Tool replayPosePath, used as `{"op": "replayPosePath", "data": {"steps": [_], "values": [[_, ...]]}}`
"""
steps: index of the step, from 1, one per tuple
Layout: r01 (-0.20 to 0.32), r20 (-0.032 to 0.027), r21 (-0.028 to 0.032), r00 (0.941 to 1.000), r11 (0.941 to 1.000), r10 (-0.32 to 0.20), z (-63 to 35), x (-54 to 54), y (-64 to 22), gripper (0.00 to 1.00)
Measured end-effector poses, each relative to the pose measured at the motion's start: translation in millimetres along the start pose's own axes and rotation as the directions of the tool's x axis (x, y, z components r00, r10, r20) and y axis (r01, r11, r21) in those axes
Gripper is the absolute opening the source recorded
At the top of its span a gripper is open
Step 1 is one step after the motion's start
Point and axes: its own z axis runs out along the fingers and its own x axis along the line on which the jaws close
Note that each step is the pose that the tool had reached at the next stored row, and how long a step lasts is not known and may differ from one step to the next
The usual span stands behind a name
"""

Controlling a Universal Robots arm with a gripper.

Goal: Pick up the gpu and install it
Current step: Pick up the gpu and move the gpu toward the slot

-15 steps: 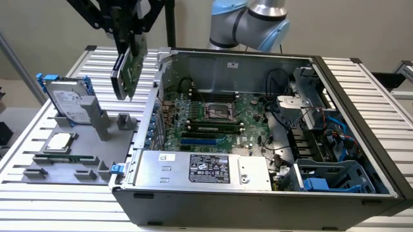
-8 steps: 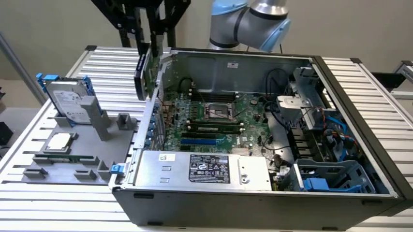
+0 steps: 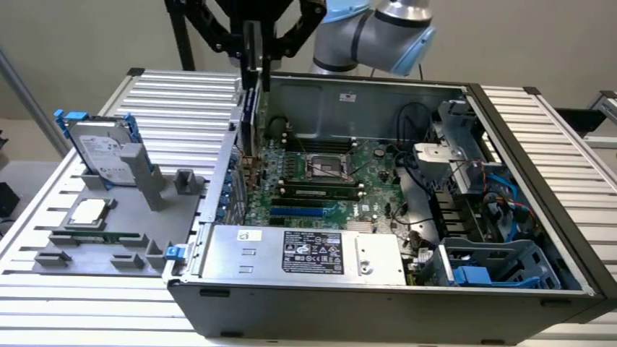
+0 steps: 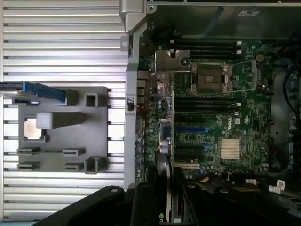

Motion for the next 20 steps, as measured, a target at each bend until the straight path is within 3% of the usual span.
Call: {"op": "replayPosePath", "data": {"steps": [13,15,20], "values": [[0.0,0.0001,0.0076,1.0,1.0,0.0,23.2,-59.3,8.8,0.0],[0.0,0.0,0.0083,1.0,1.0,0.0,28.6,-72.7,12.2,0.0],[0.0,0.0001,0.0082,1.0,1.0,0.0,37.7,-84.1,15.4,0.0]]}}
